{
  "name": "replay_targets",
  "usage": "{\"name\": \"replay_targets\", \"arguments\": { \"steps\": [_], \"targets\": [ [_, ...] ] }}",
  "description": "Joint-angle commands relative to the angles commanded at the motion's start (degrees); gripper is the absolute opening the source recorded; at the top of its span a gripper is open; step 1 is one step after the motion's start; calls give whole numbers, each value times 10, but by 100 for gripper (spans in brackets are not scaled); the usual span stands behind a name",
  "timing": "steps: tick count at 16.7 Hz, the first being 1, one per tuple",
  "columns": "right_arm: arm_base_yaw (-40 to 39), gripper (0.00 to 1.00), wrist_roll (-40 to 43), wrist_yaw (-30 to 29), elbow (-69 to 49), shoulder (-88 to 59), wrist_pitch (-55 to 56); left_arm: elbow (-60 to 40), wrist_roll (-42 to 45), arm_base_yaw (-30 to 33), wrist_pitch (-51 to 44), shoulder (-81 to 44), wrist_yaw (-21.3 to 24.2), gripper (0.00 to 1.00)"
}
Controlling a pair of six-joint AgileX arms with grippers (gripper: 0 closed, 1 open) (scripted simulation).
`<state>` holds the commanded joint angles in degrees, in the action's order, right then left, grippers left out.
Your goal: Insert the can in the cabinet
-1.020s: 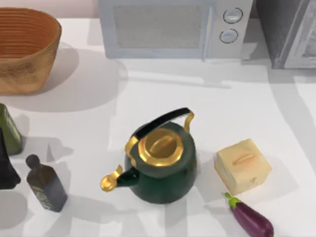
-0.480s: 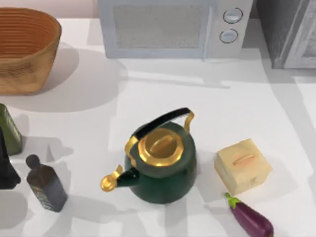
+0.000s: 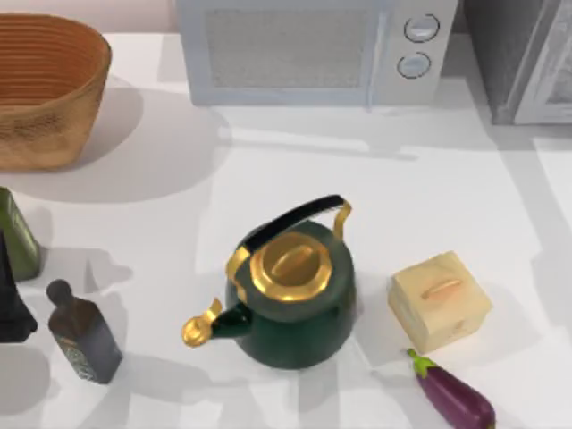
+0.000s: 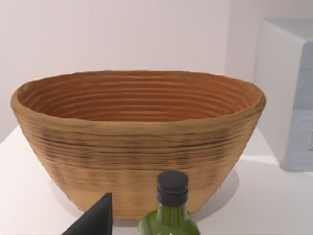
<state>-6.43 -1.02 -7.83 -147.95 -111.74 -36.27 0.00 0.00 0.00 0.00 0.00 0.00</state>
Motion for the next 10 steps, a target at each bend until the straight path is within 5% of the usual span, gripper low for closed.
{"name": "replay_targets", "arguments": {
  "steps": [10],
  "targets": [
    [9, 0, 0, 8, -109, -81, -28, 0, 0, 0, 0, 0, 0, 100]
  ]
}}
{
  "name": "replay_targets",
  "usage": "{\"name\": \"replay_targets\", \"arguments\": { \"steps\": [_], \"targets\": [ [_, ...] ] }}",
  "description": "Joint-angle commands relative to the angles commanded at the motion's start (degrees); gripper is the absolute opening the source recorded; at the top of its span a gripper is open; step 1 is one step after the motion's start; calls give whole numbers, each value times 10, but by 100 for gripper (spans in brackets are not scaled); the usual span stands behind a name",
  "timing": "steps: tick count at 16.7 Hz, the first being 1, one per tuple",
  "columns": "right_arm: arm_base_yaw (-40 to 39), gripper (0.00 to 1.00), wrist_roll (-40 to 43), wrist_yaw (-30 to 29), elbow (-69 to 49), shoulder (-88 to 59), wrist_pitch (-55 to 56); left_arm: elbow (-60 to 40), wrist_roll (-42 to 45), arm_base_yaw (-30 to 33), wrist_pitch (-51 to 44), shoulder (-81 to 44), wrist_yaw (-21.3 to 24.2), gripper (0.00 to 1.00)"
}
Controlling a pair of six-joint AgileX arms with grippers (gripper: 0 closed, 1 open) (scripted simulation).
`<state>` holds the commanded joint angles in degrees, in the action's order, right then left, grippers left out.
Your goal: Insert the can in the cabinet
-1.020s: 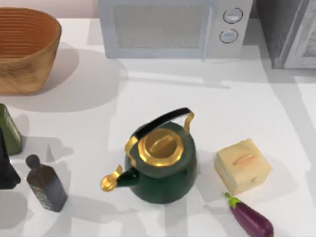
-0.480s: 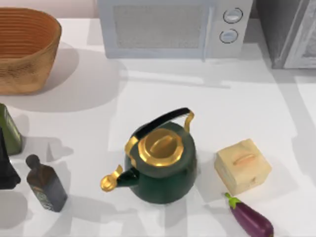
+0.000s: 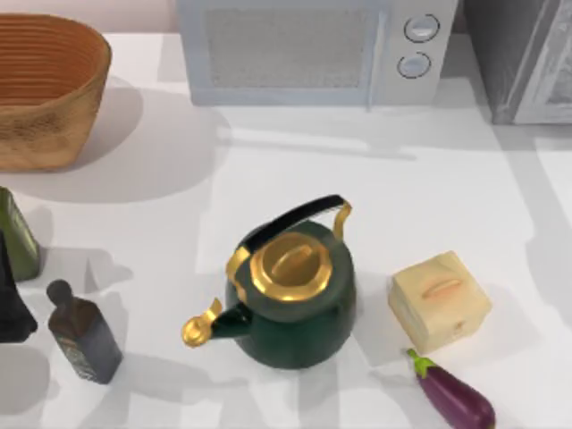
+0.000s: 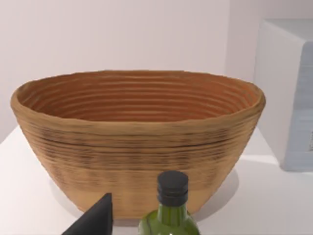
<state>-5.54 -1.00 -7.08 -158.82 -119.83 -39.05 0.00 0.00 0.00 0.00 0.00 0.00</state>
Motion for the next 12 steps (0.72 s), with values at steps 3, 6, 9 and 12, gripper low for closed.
{"name": "replay_targets", "arguments": {
  "steps": [3, 6, 9, 12],
  "targets": [
    [0, 23, 0, 0, 0, 0, 0, 0, 0, 0, 0, 0, 0, 100],
    [0, 45, 0, 0, 0, 0, 0, 0, 0, 0, 0, 0, 0, 100],
    [0, 68, 0, 0, 0, 0, 0, 0, 0, 0, 0, 0, 0, 100],
    [0, 90, 0, 0, 0, 0, 0, 0, 0, 0, 0, 0, 0, 100]
  ]
}}
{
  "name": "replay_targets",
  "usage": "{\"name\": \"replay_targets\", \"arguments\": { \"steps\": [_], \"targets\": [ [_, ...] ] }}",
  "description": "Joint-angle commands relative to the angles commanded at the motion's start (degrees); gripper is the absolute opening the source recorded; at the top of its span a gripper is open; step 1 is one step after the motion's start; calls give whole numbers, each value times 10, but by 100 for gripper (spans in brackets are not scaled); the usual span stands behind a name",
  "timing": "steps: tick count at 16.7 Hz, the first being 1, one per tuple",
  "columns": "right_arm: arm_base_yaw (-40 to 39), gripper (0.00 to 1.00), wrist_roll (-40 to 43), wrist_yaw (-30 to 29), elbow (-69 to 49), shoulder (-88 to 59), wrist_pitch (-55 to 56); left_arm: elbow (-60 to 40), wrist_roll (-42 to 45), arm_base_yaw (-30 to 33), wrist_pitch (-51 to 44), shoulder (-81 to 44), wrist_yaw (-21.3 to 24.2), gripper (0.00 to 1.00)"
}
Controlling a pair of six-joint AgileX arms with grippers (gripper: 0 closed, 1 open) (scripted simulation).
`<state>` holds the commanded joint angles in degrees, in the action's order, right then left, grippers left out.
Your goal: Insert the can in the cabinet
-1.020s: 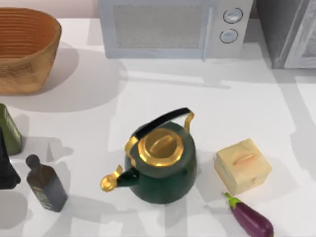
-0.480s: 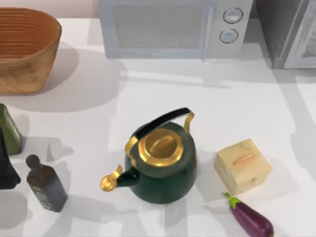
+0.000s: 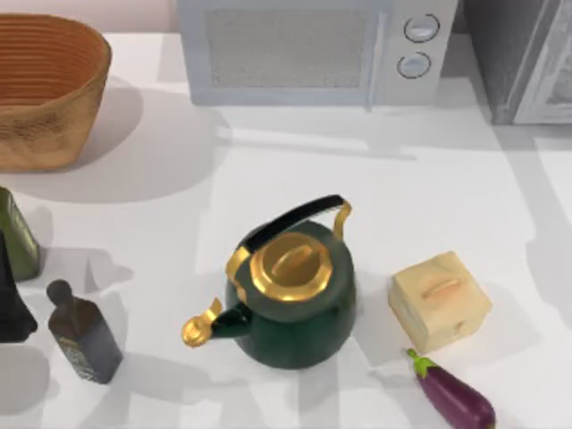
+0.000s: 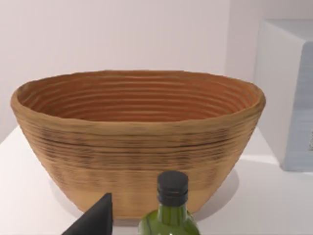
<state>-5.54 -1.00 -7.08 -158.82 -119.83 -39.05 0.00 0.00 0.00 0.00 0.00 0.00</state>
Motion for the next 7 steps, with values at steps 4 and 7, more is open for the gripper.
{"name": "replay_targets", "arguments": {
  "steps": [4, 7],
  "targets": [
    [0, 100, 0, 0, 0, 0, 0, 0, 0, 0, 0, 0, 0, 100],
    [0, 100, 0, 0, 0, 0, 0, 0, 0, 0, 0, 0, 0, 100]
  ]
}}
